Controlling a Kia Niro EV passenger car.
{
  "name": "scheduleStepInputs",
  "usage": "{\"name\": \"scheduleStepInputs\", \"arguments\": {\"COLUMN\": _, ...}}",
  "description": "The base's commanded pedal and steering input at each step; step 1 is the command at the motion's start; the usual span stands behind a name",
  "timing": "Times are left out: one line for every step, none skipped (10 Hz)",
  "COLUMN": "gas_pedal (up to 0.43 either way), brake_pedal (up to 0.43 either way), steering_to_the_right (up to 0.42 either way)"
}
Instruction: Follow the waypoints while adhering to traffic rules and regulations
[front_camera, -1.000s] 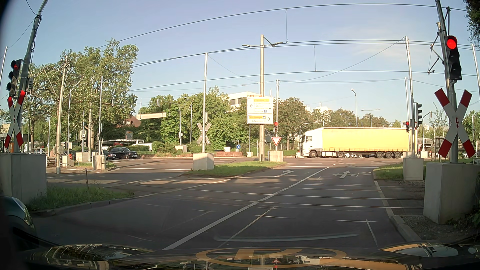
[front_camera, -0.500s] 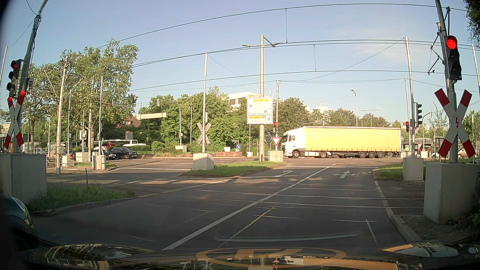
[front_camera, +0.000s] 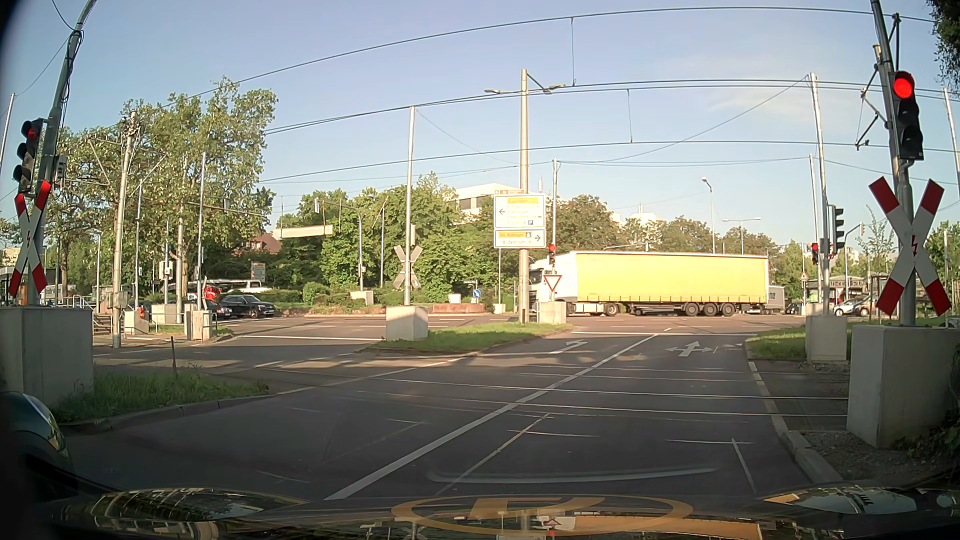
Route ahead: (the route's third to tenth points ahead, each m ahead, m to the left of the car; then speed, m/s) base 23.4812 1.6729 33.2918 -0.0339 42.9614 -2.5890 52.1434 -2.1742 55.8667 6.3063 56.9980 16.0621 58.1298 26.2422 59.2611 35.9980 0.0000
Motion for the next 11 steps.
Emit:
{"name": "scheduleStepInputs", "arguments": {"gas_pedal": 0.0, "brake_pedal": 0.28, "steering_to_the_right": 0.249}}
{"name": "scheduleStepInputs", "arguments": {"gas_pedal": 0.0, "brake_pedal": 0.28, "steering_to_the_right": 0.249}}
{"name": "scheduleStepInputs", "arguments": {"gas_pedal": 0.0, "brake_pedal": 0.28, "steering_to_the_right": 0.249}}
{"name": "scheduleStepInputs", "arguments": {"gas_pedal": 0.0, "brake_pedal": 0.28, "steering_to_the_right": 0.249}}
{"name": "scheduleStepInputs", "arguments": {"gas_pedal": 0.0, "brake_pedal": 0.28, "steering_to_the_right": 0.249}}
{"name": "scheduleStepInputs", "arguments": {"gas_pedal": 0.0, "brake_pedal": 0.28, "steering_to_the_right": 0.249}}
{"name": "scheduleStepInputs", "arguments": {"gas_pedal": 0.0, "brake_pedal": 0.28, "steering_to_the_right": 0.249}}
{"name": "scheduleStepInputs", "arguments": {"gas_pedal": 0.0, "brake_pedal": 0.28, "steering_to_the_right": 0.249}}
{"name": "scheduleStepInputs", "arguments": {"gas_pedal": 0.0, "brake_pedal": 0.28, "steering_to_the_right": 0.249}}
{"name": "scheduleStepInputs", "arguments": {"gas_pedal": 0.0, "brake_pedal": 0.28, "steering_to_the_right": 0.249}}
{"name": "scheduleStepInputs", "arguments": {"gas_pedal": 0.0, "brake_pedal": 0.28, "steering_to_the_right": 0.249}}
